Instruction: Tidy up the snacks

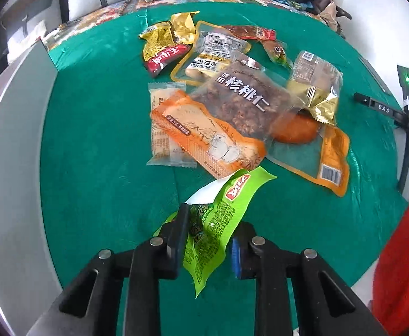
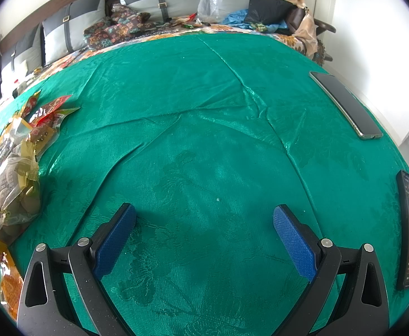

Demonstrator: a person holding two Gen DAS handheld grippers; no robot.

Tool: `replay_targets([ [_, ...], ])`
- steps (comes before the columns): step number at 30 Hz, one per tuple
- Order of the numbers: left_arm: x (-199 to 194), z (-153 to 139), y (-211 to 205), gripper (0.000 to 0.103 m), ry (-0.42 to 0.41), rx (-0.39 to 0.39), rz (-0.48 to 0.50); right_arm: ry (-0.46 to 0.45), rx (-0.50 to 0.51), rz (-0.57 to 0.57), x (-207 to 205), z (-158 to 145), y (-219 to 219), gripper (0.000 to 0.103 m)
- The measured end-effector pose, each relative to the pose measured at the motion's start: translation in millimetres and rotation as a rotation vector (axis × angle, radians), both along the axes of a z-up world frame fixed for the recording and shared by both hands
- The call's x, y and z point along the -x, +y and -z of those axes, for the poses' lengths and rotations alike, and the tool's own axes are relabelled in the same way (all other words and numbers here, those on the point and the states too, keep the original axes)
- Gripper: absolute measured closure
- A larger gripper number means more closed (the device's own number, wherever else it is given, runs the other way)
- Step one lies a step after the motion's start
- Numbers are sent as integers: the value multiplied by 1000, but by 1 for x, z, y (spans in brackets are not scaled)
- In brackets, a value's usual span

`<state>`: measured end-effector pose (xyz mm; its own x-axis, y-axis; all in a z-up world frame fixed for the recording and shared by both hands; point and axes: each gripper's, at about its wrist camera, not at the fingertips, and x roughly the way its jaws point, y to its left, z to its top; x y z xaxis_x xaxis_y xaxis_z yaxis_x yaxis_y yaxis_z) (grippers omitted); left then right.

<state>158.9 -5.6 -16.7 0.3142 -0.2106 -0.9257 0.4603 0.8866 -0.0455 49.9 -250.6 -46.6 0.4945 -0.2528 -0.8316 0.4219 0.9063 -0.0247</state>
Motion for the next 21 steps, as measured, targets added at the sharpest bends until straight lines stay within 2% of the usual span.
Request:
replay_targets([
  [2, 7, -1, -4, 79, -30, -24, 0, 0, 0, 0, 0, 0, 1, 3],
  [5, 8, -6, -3, 80, -56, 5, -34, 0, 0, 0, 0, 0, 1, 3],
  [7, 9, -10, 8, 82, -71, 53, -82, 0, 0, 0, 0, 0, -1, 3],
  [13, 22, -26, 47, 86, -84, 258, -239, 0, 0, 0, 0, 0, -1, 3],
  [17, 30, -33, 56, 86, -104, 309, -274, 3, 0, 6, -2, -1, 1, 3],
  [18, 31, -34, 57, 86, -108, 322, -280, 24, -8, 3, -5, -1, -1, 6],
  [19, 31, -36, 58, 86, -112, 332, -284, 61, -35, 17, -8, -3, -5, 7],
  [21, 32, -38, 58, 86, -129, 338, -288, 12, -240, 85, 5, -19, -7, 7],
])
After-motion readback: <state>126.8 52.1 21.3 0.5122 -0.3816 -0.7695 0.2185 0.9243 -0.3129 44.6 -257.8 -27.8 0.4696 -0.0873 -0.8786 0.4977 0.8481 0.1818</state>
